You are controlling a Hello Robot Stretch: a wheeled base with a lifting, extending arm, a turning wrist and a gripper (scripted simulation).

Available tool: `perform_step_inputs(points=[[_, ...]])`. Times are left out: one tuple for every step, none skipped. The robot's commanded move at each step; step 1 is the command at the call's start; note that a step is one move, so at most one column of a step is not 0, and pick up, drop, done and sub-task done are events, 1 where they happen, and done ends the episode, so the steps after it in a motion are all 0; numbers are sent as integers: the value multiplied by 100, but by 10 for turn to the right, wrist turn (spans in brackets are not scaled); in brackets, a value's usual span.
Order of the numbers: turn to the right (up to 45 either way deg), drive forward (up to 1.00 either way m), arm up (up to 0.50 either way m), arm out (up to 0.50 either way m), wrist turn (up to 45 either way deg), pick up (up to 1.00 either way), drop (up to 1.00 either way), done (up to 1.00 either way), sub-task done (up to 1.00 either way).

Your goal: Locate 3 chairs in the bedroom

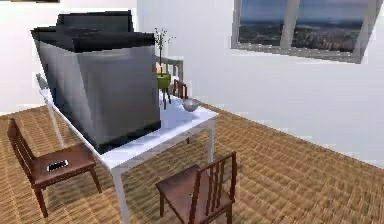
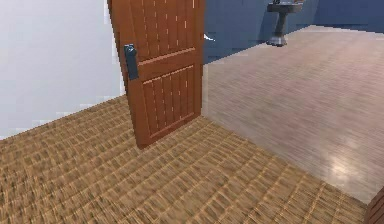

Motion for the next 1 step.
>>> perform_step_inputs(points=[[-450,0,0,0,0,0,0,0,0]])
